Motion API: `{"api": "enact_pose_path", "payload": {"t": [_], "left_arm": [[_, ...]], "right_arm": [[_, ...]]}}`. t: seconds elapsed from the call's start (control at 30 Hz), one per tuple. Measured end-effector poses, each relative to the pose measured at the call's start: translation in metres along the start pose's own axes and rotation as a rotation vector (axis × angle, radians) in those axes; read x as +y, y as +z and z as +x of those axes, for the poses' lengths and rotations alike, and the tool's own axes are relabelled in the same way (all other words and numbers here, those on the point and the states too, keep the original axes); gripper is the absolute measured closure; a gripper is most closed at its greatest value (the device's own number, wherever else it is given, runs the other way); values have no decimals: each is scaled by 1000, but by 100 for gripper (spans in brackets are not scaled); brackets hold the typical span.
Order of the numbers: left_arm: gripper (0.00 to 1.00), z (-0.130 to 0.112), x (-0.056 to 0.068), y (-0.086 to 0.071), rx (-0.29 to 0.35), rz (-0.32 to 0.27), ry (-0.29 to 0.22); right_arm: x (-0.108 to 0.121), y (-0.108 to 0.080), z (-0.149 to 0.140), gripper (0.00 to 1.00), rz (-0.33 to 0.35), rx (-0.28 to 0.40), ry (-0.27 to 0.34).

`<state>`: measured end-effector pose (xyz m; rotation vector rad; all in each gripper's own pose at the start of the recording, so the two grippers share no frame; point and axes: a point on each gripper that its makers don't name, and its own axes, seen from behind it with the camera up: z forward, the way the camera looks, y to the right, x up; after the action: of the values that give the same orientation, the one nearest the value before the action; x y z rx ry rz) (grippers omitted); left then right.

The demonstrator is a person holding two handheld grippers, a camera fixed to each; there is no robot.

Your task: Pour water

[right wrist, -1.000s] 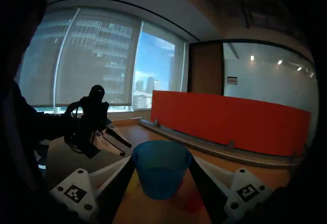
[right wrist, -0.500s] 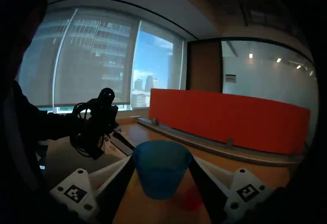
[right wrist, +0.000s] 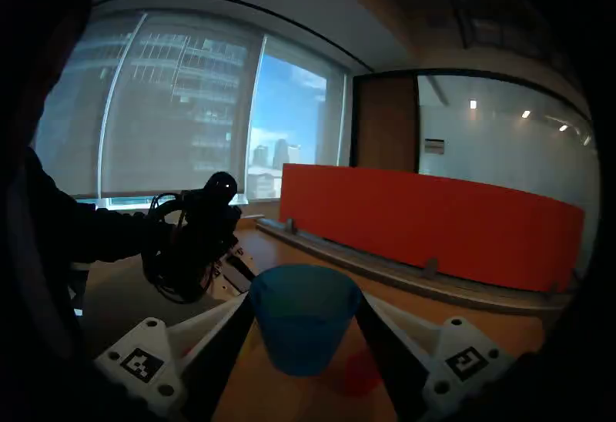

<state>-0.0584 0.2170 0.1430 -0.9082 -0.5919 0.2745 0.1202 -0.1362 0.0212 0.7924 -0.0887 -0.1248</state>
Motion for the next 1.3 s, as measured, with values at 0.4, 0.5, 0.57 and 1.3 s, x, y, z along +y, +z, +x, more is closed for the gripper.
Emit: {"api": "enact_pose_path", "payload": {"t": [0.4, 0.5, 0.57, 1.3], "left_arm": [[17, -2, 0, 20, -35, -26, 13], [17, -2, 1, 24, -43, -33, 16], [17, -1, 2, 26, -46, -37, 18], [17, -3, 8, 46, -87, -79, 5]], "right_arm": [[5, 6, -9, 8, 1, -16, 6], [6, 6, -11, 8, 0, -16, 10], [7, 7, -12, 8, -1, -17, 13], [15, 10, -23, 8, -8, -31, 25]]}}
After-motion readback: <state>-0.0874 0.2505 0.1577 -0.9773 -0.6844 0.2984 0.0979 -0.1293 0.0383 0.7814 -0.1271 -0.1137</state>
